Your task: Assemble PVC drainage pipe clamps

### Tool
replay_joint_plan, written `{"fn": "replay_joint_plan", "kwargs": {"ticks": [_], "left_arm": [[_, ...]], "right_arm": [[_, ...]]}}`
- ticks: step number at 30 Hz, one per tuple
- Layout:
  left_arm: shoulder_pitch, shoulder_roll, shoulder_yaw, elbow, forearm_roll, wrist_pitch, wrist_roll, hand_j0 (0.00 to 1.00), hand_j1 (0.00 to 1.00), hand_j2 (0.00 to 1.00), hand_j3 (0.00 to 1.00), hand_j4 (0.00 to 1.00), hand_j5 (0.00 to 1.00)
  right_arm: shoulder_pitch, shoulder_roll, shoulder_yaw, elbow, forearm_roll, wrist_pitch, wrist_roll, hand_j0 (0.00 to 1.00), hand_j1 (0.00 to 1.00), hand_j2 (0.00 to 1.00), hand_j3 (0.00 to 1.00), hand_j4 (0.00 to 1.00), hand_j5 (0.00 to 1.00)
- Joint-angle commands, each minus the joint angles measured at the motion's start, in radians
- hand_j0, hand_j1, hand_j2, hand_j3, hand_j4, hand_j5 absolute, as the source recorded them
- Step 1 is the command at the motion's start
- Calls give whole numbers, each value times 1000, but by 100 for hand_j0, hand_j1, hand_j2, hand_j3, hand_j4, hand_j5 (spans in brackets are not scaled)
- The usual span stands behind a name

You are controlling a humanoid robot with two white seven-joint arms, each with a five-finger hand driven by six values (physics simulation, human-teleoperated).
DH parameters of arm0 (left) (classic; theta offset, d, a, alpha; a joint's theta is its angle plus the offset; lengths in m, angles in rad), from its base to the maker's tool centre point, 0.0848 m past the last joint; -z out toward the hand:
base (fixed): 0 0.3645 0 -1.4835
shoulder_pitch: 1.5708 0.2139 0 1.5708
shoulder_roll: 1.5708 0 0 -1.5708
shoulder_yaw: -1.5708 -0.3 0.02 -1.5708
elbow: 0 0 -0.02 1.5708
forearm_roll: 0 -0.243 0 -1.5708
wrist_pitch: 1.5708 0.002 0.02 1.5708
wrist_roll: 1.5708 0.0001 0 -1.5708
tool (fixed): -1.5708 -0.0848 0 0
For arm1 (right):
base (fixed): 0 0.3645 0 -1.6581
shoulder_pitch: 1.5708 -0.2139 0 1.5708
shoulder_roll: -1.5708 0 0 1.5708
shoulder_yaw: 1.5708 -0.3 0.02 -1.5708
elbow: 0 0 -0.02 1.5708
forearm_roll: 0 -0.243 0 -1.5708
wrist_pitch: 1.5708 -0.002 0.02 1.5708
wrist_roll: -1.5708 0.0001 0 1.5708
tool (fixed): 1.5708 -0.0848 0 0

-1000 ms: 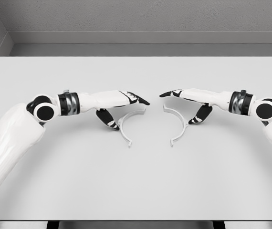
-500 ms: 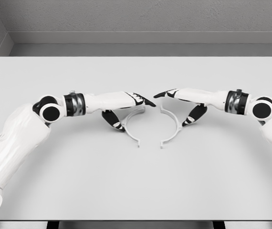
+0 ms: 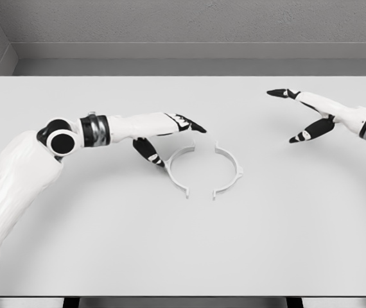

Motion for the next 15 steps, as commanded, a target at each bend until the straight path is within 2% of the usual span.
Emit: {"fn": "replay_joint_plan", "kwargs": {"ticks": [1,6,15], "left_arm": [[-6,4,6,43,4,2,0,100,100,100,100,100,100],[-38,-29,29,176,3,2,0,100,100,100,100,100,100],[-43,-51,14,173,1,2,0,100,100,100,100,100,100]], "right_arm": [[0,-6,-12,5,-10,2,0,100,100,100,100,100,100],[0,-6,-9,-6,-10,2,0,100,100,100,100,100,100],[8,-3,-6,-15,-10,2,0,100,100,100,100,100,100]]}}
